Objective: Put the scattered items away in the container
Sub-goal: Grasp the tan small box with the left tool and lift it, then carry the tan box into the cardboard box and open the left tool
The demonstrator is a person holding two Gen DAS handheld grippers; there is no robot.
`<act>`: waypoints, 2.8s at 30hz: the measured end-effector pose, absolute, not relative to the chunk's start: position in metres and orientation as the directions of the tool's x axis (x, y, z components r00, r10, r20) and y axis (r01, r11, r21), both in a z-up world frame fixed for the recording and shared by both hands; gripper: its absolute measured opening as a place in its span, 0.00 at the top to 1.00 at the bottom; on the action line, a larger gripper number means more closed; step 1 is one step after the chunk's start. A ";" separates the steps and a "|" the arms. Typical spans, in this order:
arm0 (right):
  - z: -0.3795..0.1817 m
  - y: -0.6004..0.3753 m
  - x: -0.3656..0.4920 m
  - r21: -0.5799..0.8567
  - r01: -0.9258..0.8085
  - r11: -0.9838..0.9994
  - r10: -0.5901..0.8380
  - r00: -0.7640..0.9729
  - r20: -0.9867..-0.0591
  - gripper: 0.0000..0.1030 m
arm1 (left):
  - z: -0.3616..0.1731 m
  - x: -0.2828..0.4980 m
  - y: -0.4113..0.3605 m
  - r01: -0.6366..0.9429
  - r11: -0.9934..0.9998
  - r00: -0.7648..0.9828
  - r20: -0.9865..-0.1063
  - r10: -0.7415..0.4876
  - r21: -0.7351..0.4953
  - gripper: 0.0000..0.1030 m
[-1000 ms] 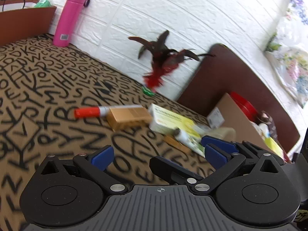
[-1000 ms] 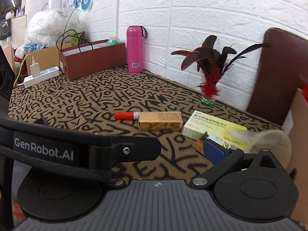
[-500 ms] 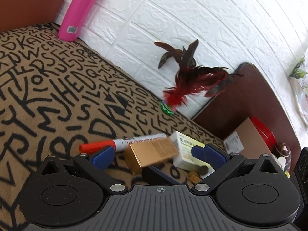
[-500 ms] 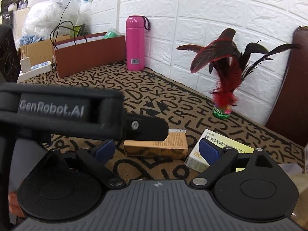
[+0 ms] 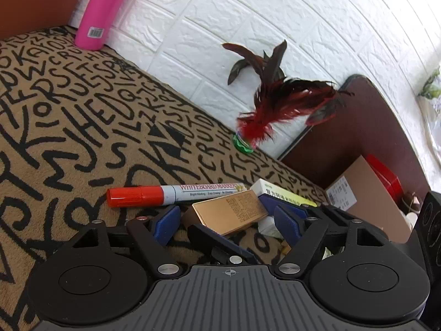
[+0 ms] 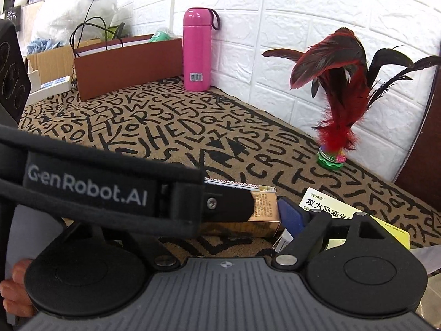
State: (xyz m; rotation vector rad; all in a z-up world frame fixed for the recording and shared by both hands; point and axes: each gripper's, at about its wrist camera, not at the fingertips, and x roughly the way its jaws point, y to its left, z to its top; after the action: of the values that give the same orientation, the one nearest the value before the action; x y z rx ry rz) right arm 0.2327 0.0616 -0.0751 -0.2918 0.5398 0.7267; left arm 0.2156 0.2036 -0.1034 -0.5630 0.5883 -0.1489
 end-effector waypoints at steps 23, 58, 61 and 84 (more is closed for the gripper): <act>-0.067 -0.036 0.107 -0.052 -0.616 0.786 0.455 0.633 -0.627 0.17 | -0.099 0.105 0.093 0.156 0.857 0.647 -0.604 -0.465 -0.492 0.21; -0.058 -0.142 0.014 -0.124 -0.448 0.885 0.317 0.776 -0.545 0.18 | -0.067 0.072 -0.031 0.398 0.849 0.546 -0.655 -0.523 -0.346 0.42; -0.043 -0.159 0.009 -0.153 -0.420 0.895 0.293 0.810 -0.508 0.18 | -0.049 0.076 -0.050 0.445 0.832 0.555 -0.628 -0.546 -0.330 0.42; 0.045 -0.310 0.092 -0.176 -0.041 0.984 -0.004 0.968 -0.252 0.18 | 0.038 0.202 -0.220 0.716 0.667 0.513 -0.494 -0.702 -0.204 0.41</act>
State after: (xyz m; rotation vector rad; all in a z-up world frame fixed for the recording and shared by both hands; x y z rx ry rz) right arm 0.0919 -0.3103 0.0448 -0.1810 0.2544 0.0187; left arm 0.2021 -0.2196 0.0378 0.0271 0.5816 -0.8527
